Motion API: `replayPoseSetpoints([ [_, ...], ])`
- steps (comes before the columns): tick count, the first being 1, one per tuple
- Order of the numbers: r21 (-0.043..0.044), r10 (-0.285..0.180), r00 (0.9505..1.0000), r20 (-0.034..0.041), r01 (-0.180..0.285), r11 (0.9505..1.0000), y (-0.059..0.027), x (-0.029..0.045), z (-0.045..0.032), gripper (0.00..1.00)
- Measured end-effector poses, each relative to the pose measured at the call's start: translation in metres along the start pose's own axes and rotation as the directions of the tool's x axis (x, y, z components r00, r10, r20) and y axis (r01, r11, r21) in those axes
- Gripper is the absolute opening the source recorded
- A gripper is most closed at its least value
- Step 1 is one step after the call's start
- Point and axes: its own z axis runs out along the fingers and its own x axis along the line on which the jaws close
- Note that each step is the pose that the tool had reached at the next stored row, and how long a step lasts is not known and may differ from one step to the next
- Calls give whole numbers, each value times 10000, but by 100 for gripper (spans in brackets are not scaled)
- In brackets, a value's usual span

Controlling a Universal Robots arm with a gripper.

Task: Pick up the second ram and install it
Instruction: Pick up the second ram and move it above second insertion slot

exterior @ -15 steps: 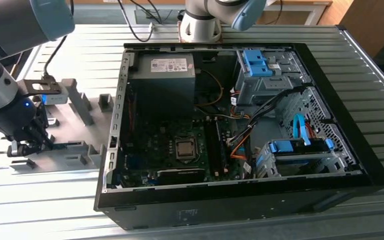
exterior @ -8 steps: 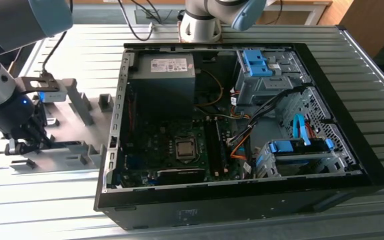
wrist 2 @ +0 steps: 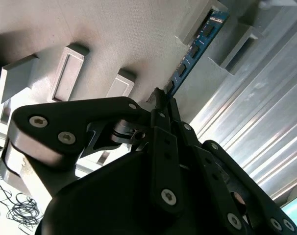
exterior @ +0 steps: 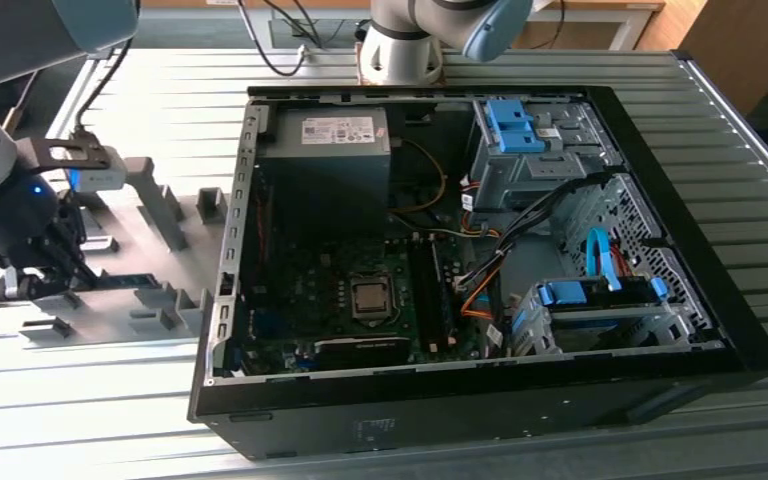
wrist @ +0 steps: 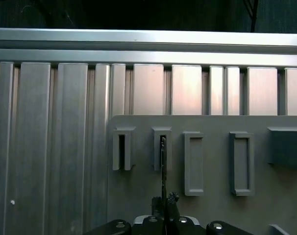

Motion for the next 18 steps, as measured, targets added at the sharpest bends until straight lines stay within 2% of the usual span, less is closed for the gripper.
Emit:
replayPoseSetpoints([
  [3, 1, 0, 10000, 1, 0, 10000, 0, -1, -41, 14],
  [18, -1, 0, 10000, 5, 0, 10000, 1, -1, -68, 14],
])
